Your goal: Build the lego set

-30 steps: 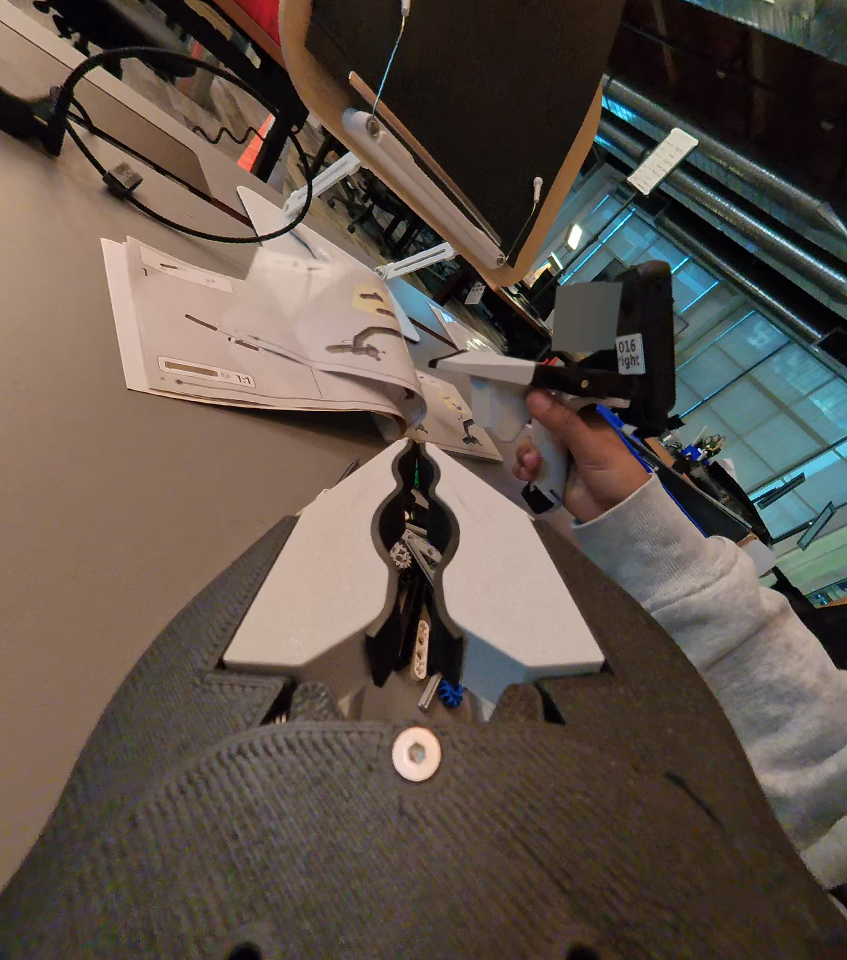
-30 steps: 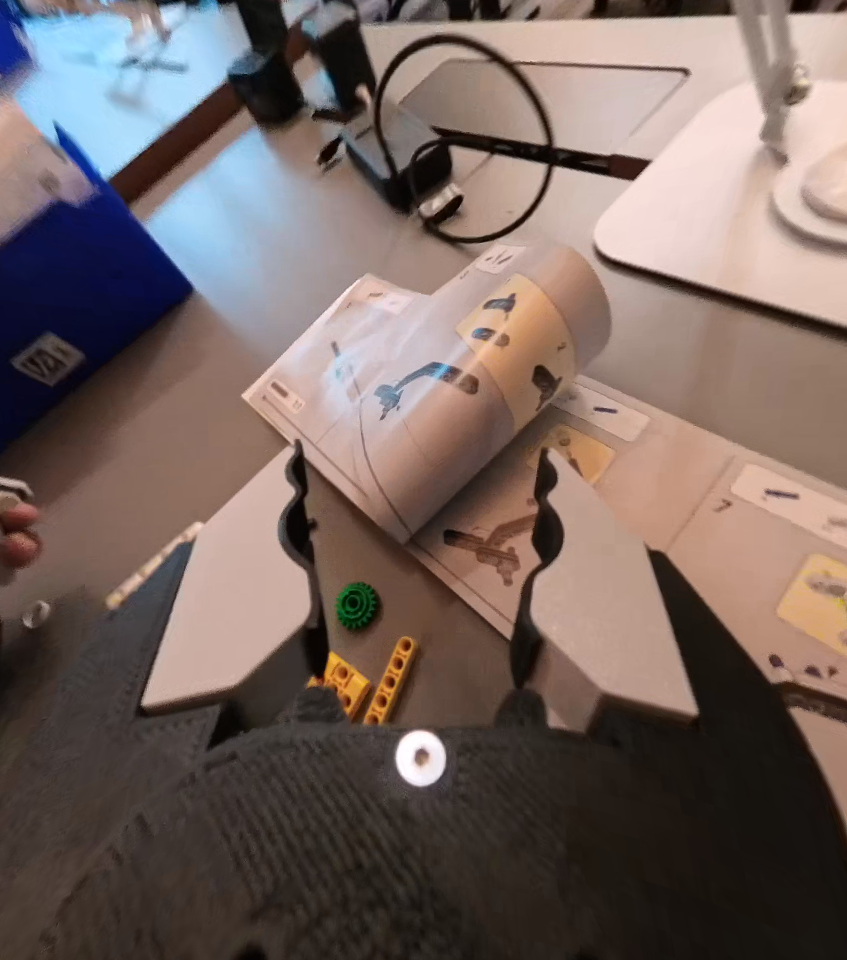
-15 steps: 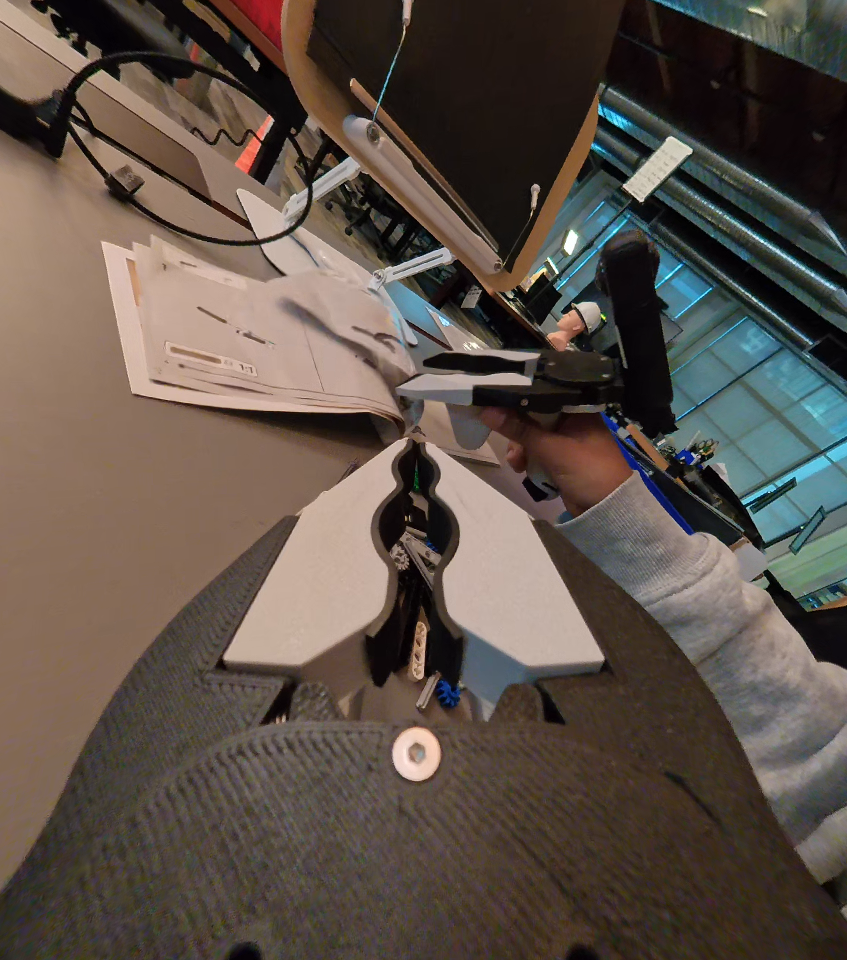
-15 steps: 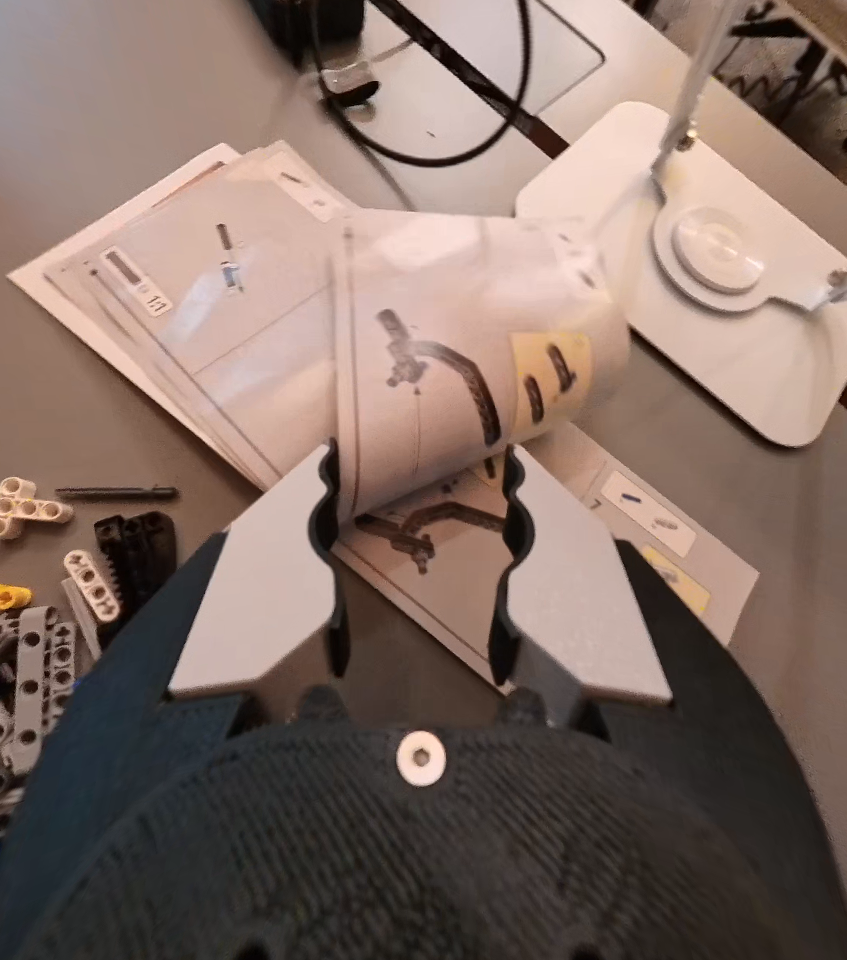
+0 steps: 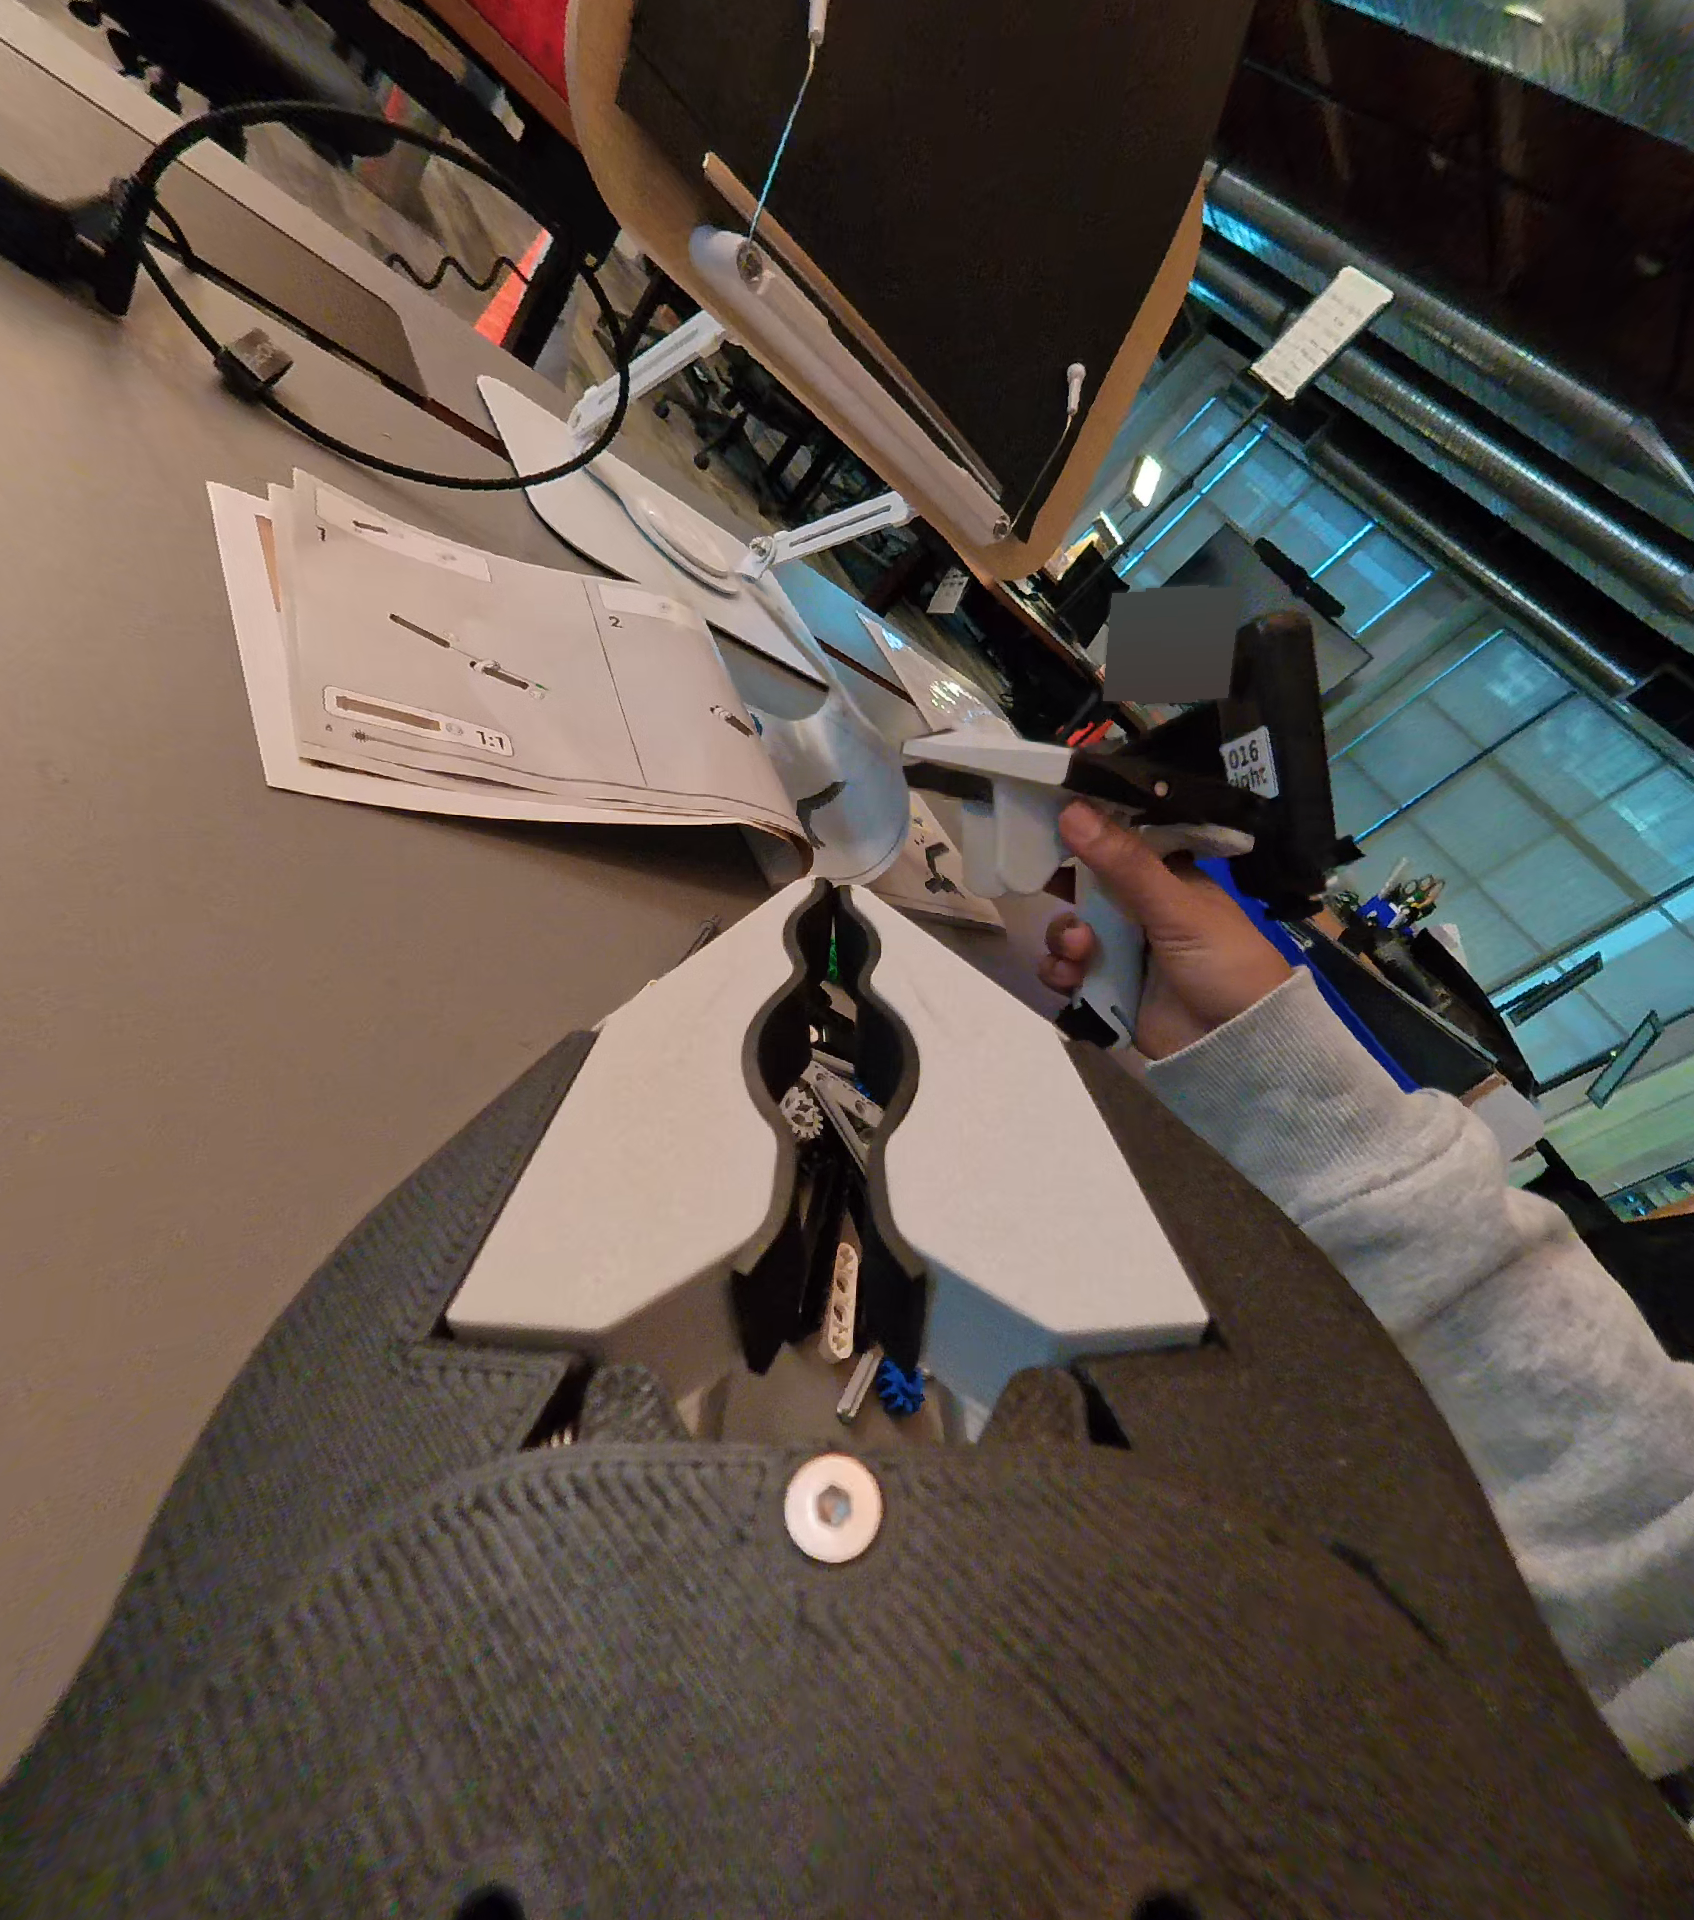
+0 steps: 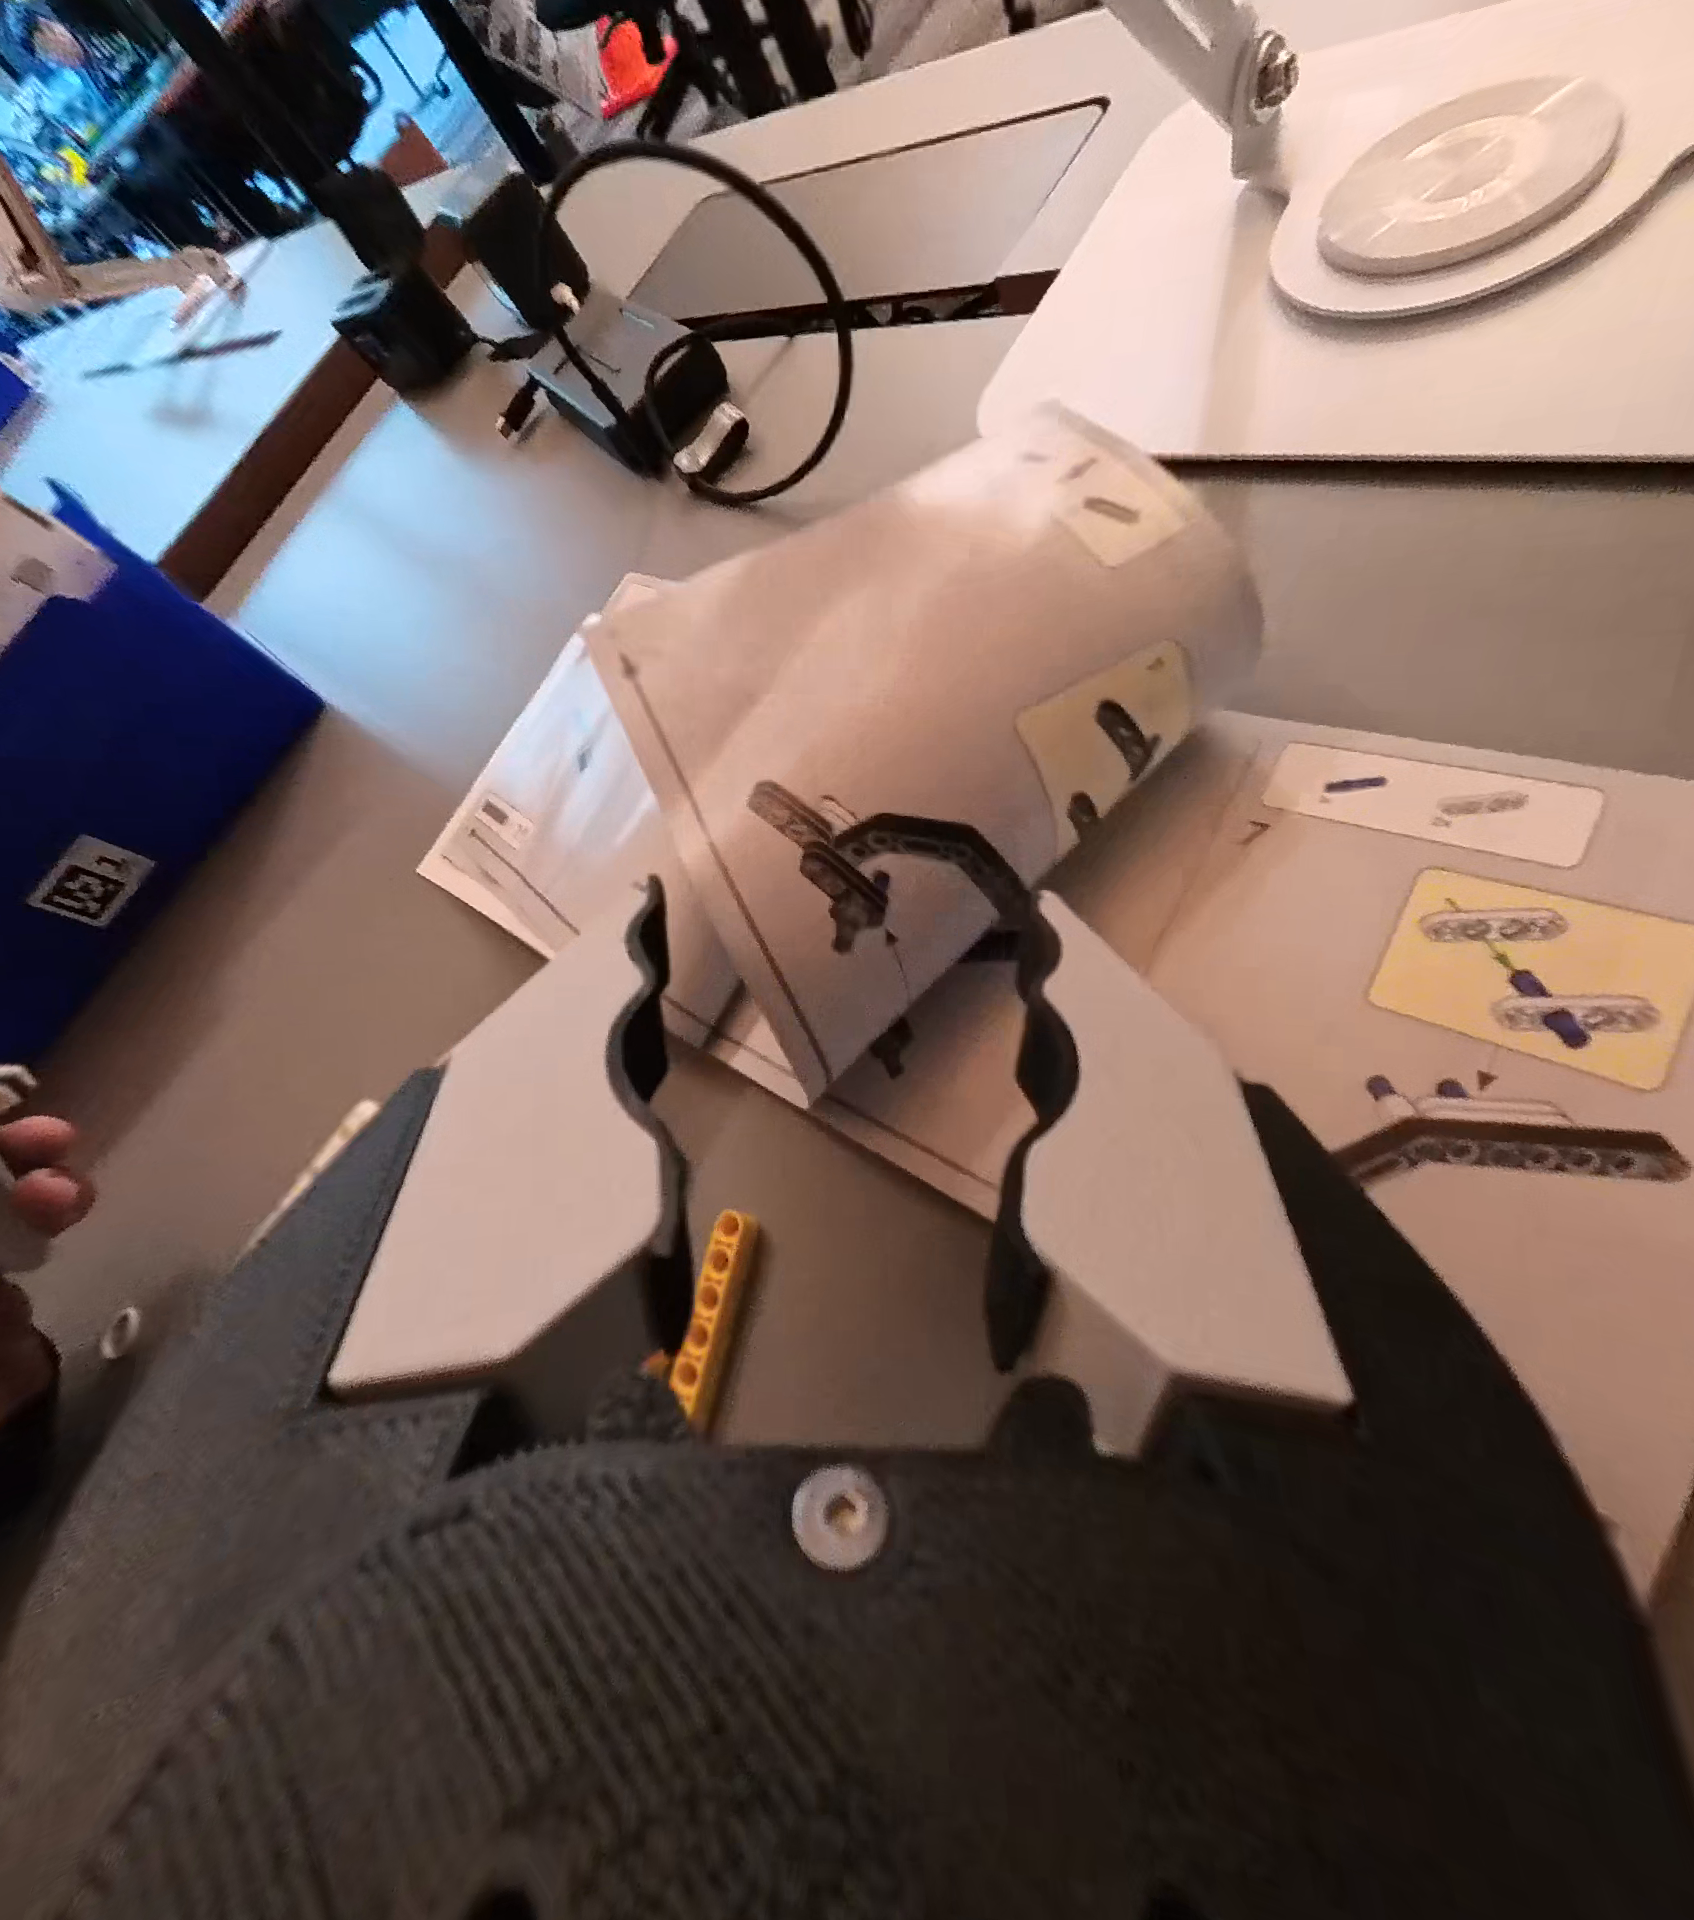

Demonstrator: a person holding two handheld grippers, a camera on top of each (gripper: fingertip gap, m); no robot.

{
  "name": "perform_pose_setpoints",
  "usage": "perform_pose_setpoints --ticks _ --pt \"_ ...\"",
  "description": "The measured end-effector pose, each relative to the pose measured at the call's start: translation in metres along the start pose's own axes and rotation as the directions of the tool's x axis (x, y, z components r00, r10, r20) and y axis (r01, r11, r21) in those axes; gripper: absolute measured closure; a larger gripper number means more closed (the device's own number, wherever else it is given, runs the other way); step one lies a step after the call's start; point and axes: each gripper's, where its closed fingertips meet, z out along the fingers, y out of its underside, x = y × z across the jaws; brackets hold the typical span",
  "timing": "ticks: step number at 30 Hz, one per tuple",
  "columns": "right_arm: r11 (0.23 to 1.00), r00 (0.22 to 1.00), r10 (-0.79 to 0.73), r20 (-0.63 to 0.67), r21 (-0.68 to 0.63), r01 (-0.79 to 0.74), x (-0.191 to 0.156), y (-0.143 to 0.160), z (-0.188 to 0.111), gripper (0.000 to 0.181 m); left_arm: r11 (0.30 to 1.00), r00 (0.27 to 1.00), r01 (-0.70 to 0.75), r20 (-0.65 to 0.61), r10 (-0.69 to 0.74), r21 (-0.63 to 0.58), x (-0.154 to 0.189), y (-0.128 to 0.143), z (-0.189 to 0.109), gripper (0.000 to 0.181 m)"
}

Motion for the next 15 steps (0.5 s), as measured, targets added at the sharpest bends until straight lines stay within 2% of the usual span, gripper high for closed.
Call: perform_pose_setpoints --ticks 3,6,11,13,15 --pt "0.997 0.997 -0.065 -0.034 -0.044 0.064 0.000 0.008 0.000 0.108 1.000 1.000 0.003 -0.003 -0.003 -0.004 0.000 0.001 0.001 0.181" --pt "0.972 0.971 -0.214 -0.108 -0.123 0.201 0.001 0.015 0.004 0.106 1.000 1.000 0.002 -0.004 -0.002 -0.006 0.001 0.002 0.001 0.181" --pt "0.866 0.813 -0.490 -0.315 -0.280 0.414 0.024 0.011 0.006 0.120 1.000 1.000 -0.005 0.001 0.005 -0.004 0.000 0.001 0.001 0.181" --pt "0.858 0.784 -0.509 -0.356 -0.286 0.426 0.030 0.007 0.004 0.123 1.000 1.000 -0.005 0.002 0.005 -0.001 0.000 0.000 0.000 0.181" --pt "0.884 0.809 -0.463 -0.363 -0.255 0.391 0.031 0.005 0.001 0.125 1.000 1.000 -0.002 0.001 0.002 0.001 0.000 0.000 0.000 0.181"
